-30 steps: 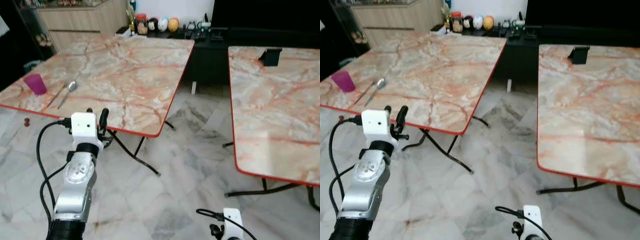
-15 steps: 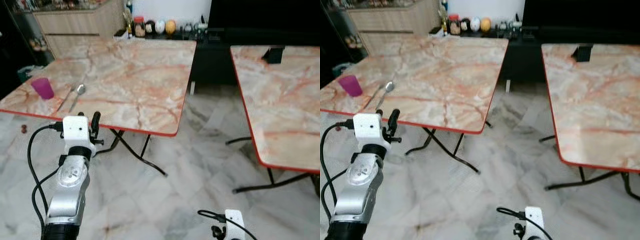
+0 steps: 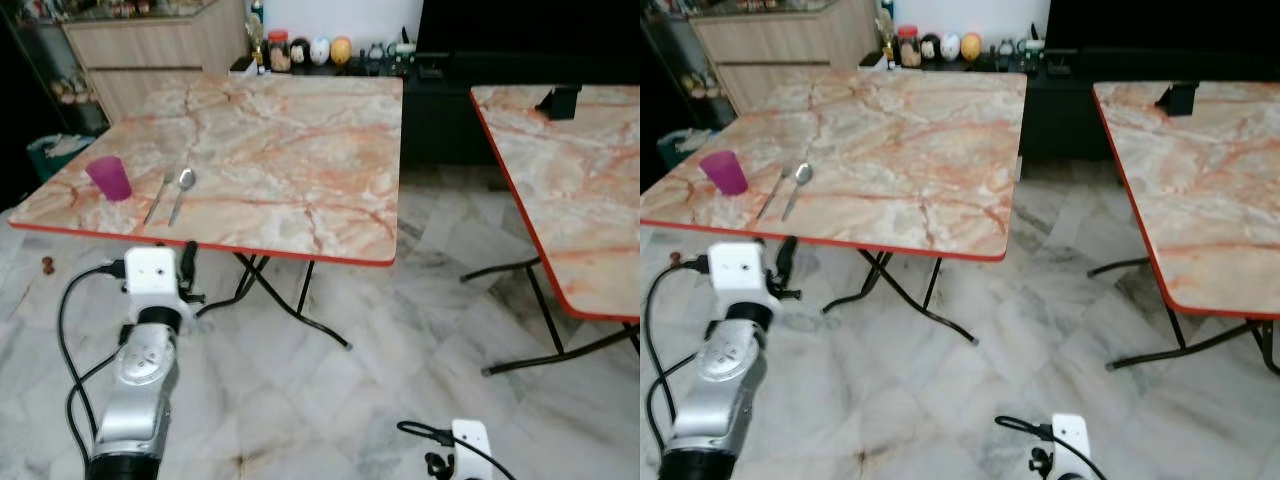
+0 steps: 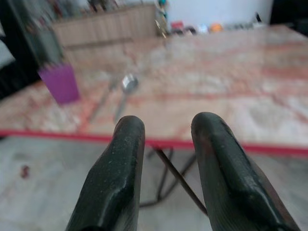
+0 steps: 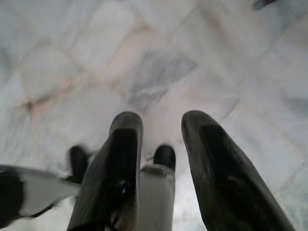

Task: Setting the table

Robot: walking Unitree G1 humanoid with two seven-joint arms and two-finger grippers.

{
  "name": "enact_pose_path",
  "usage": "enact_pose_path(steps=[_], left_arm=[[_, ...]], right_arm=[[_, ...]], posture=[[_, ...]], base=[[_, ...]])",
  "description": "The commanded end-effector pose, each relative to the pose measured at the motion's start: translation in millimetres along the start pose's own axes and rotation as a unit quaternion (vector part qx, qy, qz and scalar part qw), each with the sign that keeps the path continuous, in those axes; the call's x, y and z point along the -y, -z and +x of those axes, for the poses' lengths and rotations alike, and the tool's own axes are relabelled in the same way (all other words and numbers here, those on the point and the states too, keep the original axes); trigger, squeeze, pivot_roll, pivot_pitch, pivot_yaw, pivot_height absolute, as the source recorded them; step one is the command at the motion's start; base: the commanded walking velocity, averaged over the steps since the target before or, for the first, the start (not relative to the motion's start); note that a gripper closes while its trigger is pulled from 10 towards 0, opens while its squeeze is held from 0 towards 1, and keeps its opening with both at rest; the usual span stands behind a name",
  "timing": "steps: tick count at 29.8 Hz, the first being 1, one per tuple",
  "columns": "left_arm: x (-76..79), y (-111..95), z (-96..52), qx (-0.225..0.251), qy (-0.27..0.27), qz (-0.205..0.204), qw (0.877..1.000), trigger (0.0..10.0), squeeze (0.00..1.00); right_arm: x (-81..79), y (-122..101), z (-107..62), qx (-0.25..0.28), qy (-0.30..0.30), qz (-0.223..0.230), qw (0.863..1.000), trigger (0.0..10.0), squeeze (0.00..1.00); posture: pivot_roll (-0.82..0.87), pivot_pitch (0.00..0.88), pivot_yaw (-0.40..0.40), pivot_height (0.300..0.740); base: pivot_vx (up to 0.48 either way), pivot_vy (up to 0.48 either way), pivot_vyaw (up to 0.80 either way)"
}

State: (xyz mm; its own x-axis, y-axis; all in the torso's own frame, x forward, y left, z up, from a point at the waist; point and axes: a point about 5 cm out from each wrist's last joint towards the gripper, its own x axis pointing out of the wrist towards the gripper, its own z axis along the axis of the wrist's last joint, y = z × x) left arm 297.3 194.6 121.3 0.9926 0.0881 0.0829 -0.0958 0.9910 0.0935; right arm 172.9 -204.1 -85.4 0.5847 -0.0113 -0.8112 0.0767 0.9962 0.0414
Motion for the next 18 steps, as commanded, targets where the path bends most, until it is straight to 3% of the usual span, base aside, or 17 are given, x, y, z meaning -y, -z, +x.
enact_pose_path(steps=[1,3,7,9,12,13,15,16,18], left_arm=[[-9.8,20.8,-5.1,-0.042,-0.011,0.008,0.999,10.0,0.0],[-12.1,46.5,-13.2,-0.093,-0.014,0.005,0.996,10.0,0.0],[-10.9,70.4,-22.7,-0.144,-0.004,0.013,0.989,10.0,0.0],[-5.6,99.8,-36.4,-0.213,0.027,0.032,0.976,10.0,0.0],[-0.6,135.9,-59.1,-0.307,0.055,0.028,0.95,10.0,0.0],[-0.6,135.9,-59.1,-0.307,0.055,0.028,0.95,10.0,0.0],[-0.2,156.9,-76.9,-0.369,0.062,0.014,0.927,10.0,0.0],[-0.2,156.9,-76.9,-0.369,0.062,0.014,0.927,10.0,0.0],[-0.9,166.4,-86.5,-0.399,0.057,0.003,0.915,10.0,0.0]], right_arm=[[-5.6,-3.1,1.5,0.003,-0.005,0.005,1.0,10.0,0.0],[-5.9,-3.3,1.6,0.003,-0.006,0.005,1.0,10.0,0.0],[-6.1,-3.6,1.7,0.003,-0.006,0.005,1.0,10.0,0.0],[-6.3,-3.8,1.8,0.004,-0.005,0.007,1.0,10.0,0.0],[-6.6,-3.8,1.8,0.005,-0.005,0.008,1.0,10.0,0.0],[-6.6,-3.8,1.8,0.005,-0.005,0.008,1.0,10.0,0.0],[-7.1,-3.5,1.9,0.005,-0.005,0.01,1.0,10.0,0.0],[-7.1,-3.5,1.9,0.005,-0.005,0.01,1.0,10.0,0.0],[-7.2,-3.2,1.8,0.005,-0.004,0.012,1.0,10.0,0.0]], posture=[[-0.03,0.0,0.043,0.74],[-0.03,0.0,0.047,0.74],[-0.03,0.0,0.047,0.74],[-0.03,0.0,0.048,0.74],[-0.03,0.0,0.047,0.74],[-0.03,0.0,0.047,0.74],[-0.04,0.0,0.052,0.74],[-0.04,0.0,0.052,0.74],[-0.03,0.0,0.051,0.74]], base=[[0.0,0.304,0.0],[0.0,0.12,0.0],[0.0,0.0,0.0],[0.0,0.0,0.0],[0.0,0.0,0.0],[0.0,0.0,0.0],[0.0,0.0,0.0],[0.0,0.0,0.0],[0.0,0.0,0.0]])
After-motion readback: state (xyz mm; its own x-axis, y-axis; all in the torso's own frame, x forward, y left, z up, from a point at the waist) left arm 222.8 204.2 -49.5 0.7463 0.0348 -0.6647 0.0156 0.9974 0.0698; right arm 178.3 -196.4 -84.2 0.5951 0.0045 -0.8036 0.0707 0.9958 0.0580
